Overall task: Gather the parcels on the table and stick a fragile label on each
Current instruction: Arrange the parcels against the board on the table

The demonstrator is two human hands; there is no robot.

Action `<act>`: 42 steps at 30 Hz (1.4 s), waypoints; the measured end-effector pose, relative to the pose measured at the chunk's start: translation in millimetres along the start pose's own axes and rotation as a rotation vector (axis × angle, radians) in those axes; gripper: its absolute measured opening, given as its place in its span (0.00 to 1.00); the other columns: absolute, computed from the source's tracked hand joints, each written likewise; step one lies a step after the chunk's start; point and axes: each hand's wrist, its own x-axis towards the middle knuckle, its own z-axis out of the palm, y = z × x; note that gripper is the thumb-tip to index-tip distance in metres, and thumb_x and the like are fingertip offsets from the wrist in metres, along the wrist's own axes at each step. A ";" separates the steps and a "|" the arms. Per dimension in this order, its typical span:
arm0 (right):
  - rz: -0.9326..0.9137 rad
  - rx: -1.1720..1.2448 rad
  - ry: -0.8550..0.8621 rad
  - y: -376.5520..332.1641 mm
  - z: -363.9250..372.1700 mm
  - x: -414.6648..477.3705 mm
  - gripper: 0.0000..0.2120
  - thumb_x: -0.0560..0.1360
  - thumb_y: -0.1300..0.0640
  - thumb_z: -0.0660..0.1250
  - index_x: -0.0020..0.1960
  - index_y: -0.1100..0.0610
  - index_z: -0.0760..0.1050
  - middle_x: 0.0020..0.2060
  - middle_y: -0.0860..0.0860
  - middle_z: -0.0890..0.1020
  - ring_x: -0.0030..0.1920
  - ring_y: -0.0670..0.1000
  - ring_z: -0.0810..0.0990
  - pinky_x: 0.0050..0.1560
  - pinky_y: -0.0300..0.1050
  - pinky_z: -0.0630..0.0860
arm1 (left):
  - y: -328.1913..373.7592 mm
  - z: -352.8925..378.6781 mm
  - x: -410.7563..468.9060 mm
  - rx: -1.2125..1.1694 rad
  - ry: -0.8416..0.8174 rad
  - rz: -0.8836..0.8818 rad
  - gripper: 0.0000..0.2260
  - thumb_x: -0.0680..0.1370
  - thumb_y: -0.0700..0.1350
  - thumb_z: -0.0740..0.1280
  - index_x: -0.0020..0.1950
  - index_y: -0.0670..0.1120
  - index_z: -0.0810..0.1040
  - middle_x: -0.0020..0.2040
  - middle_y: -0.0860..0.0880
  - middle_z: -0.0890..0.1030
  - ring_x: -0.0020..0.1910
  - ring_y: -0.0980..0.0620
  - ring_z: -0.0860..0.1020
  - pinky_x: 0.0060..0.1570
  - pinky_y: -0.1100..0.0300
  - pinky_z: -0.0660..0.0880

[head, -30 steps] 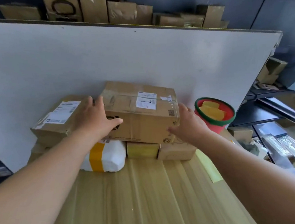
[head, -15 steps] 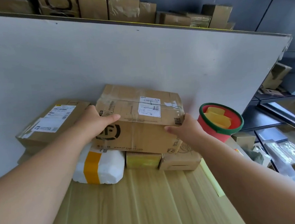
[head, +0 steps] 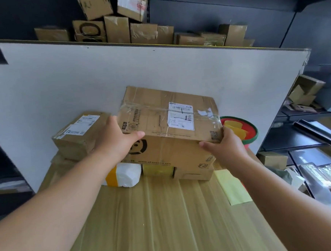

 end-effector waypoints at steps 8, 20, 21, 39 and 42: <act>-0.056 -0.005 -0.054 51.1 -56.8 -98.0 0.23 0.67 0.48 0.76 0.58 0.48 0.71 0.47 0.43 0.80 0.44 0.46 0.80 0.45 0.49 0.79 | 3.7 7.5 -142.2 -0.115 0.032 -0.076 0.43 0.66 0.57 0.76 0.74 0.46 0.59 0.69 0.47 0.70 0.66 0.45 0.70 0.65 0.48 0.69; 0.002 -0.033 -0.136 121.7 -86.8 -194.3 0.22 0.67 0.48 0.76 0.55 0.48 0.70 0.46 0.43 0.79 0.43 0.46 0.79 0.46 0.50 0.79 | -15.1 24.3 -279.1 -0.153 0.033 -0.147 0.33 0.68 0.53 0.76 0.69 0.49 0.65 0.60 0.52 0.76 0.58 0.49 0.75 0.57 0.51 0.73; 0.013 -0.031 -0.148 125.7 -85.1 -197.8 0.22 0.67 0.48 0.76 0.55 0.49 0.70 0.46 0.44 0.79 0.42 0.46 0.79 0.45 0.50 0.79 | -18.1 26.8 -283.8 -0.151 0.030 -0.158 0.33 0.68 0.52 0.76 0.68 0.49 0.65 0.59 0.52 0.77 0.57 0.49 0.75 0.55 0.52 0.73; 0.171 -0.059 -0.219 166.5 -3.8 -180.7 0.28 0.67 0.54 0.77 0.62 0.47 0.68 0.45 0.38 0.77 0.45 0.41 0.78 0.46 0.44 0.77 | -98.3 74.6 -252.7 -0.053 -0.110 -0.340 0.36 0.68 0.52 0.76 0.71 0.47 0.63 0.58 0.51 0.77 0.53 0.50 0.76 0.48 0.56 0.73; 0.172 -0.052 -0.210 163.4 1.1 -173.8 0.32 0.67 0.55 0.77 0.66 0.49 0.67 0.47 0.38 0.76 0.48 0.44 0.78 0.49 0.46 0.77 | -100.6 77.5 -243.5 -0.024 -0.126 -0.357 0.34 0.68 0.52 0.77 0.67 0.46 0.64 0.54 0.51 0.77 0.48 0.50 0.76 0.42 0.56 0.71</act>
